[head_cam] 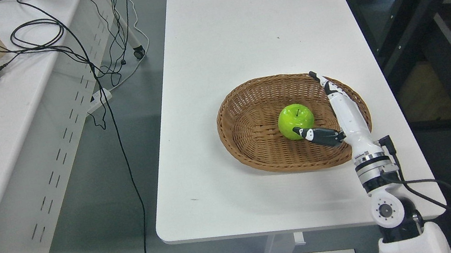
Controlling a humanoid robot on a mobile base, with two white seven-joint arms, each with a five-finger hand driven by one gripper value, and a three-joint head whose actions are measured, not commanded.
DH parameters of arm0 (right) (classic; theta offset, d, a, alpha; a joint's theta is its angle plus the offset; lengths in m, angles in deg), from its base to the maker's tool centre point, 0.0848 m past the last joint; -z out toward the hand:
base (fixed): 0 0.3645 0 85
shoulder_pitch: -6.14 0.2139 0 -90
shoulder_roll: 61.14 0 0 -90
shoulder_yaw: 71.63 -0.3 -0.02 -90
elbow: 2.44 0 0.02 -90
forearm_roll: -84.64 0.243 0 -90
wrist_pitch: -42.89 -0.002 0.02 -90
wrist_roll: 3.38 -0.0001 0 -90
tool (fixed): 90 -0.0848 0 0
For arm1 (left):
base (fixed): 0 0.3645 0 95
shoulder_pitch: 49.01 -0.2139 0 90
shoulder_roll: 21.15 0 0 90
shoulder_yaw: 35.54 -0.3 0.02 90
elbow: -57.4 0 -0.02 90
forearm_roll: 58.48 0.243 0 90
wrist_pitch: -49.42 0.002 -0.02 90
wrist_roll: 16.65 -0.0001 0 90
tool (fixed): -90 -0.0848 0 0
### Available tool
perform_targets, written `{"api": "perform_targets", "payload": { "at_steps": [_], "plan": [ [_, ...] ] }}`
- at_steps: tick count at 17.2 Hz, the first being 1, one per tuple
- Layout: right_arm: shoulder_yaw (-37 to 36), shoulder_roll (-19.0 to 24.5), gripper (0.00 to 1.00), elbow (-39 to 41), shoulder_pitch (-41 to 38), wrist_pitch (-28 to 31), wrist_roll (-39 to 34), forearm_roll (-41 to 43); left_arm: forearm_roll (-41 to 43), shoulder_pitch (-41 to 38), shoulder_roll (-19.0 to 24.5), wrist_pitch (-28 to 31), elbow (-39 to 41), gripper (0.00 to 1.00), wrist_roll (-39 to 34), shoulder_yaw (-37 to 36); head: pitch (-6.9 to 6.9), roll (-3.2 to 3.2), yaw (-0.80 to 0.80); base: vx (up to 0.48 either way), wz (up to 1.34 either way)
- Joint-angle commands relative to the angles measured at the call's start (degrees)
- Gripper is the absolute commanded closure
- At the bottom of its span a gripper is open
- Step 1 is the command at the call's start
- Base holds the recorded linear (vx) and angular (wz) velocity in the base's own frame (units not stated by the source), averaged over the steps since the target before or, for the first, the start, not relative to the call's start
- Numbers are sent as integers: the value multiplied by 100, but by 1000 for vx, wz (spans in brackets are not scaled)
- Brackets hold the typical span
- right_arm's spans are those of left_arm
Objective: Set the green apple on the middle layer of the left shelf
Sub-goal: 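Reach the right hand into the basket beside the green apple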
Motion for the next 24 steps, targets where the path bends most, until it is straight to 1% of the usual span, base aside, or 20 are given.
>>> {"api": "perform_targets", "payload": {
  "at_steps": [1,3,8,13,17,19,20,22,23,24],
  "plan": [
    [515,-330,2,-421,233,15,-56,-442,-6,123,100,-4,0,0,3,0,0,0,0,121,-8],
    [585,-408,2,-465,242,6,-65,-573,3,123,100,-4,0,0,3,0,0,0,0,108,5],
    [700,-918,1,-596,154,-38,-56,-583,3,123,100,-4,0,0,3,0,1,0,0,57,14],
    [831,-1103,1,-719,189,-47,-56,-600,3,123,100,-4,0,0,3,0,1,0,0,10,0],
    [902,-1147,2,-922,233,-47,-56,-609,3,123,100,-4,0,0,3,0,1,0,0,0,0],
    [893,-1147,8,-922,259,-29,-47,-609,3,123,100,-4,0,0,3,0,1,0,0,0,0],
    [893,-1147,13,-922,250,-38,-47,-592,3,123,100,-4,0,0,3,0,1,0,0,0,0],
    [902,-1147,31,-922,250,-56,-47,-591,3,123,100,-4,0,0,3,0,1,0,0,0,0],
    [893,-1147,43,-922,250,-56,-47,-583,3,123,100,-4,0,0,3,0,1,0,0,0,0],
    [893,-1147,60,-922,242,-56,-47,-574,3,123,100,-4,0,0,3,0,1,0,0,0,0]
  ]
}}
